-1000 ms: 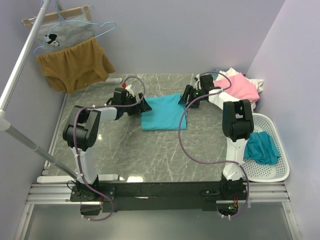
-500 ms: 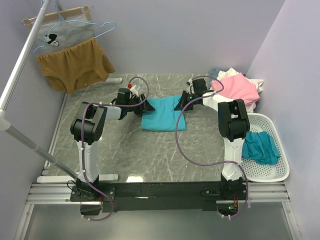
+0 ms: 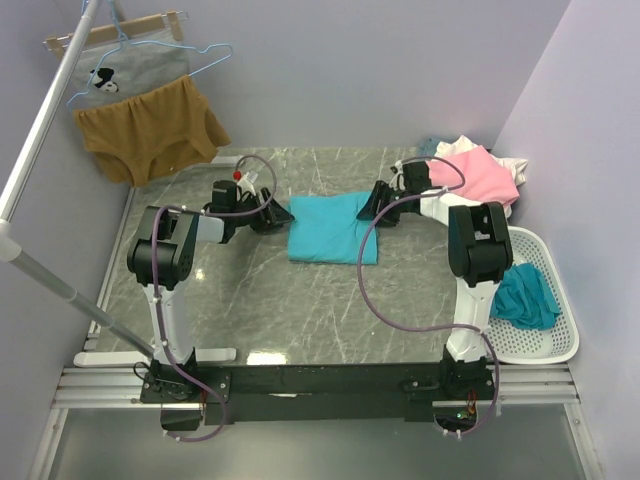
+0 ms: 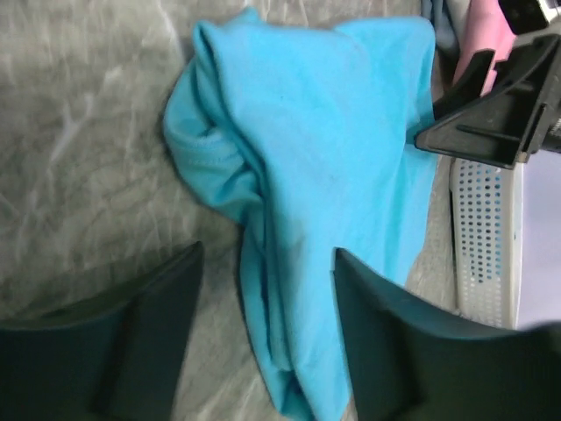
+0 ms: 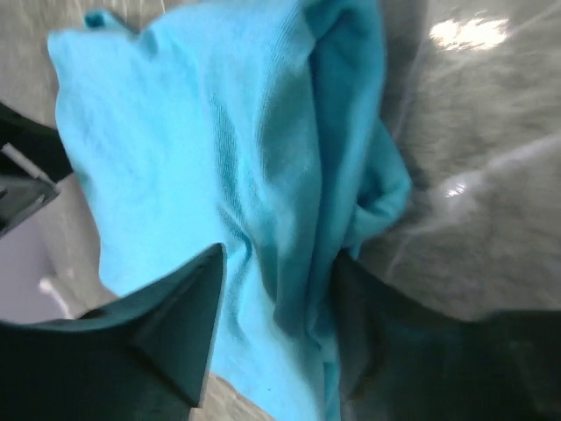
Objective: Fold and stack the t-shirts
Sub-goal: Smooth out wrinkles on the folded tshirt
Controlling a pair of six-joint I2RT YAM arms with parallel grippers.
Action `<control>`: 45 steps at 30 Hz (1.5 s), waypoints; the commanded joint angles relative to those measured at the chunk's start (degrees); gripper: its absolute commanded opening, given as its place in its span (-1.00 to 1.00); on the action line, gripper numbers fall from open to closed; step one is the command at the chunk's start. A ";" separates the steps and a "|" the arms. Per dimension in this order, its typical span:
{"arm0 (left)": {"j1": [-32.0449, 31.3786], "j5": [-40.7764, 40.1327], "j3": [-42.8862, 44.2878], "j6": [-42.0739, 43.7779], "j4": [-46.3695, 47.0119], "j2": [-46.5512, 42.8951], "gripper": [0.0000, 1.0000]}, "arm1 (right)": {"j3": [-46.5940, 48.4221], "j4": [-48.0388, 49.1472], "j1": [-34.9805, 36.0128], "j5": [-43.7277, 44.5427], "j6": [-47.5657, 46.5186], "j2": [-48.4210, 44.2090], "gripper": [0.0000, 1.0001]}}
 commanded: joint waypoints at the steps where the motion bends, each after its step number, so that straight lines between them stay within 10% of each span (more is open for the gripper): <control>1: -0.42 0.47 1.68 1.43 -1.36 -2.04 0.49 | -1.72 -0.14 -0.50 5.30 -2.64 -6.18 0.23; 8: -2.34 0.73 1.32 2.75 -3.03 -2.40 0.78 | -2.26 -2.77 -1.20 9.81 -4.23 -8.13 0.36; 45: -2.44 -10.17 21.18 8.38 -12.61 7.53 0.87 | -1.64 -5.06 0.38 4.79 -3.17 -1.44 0.47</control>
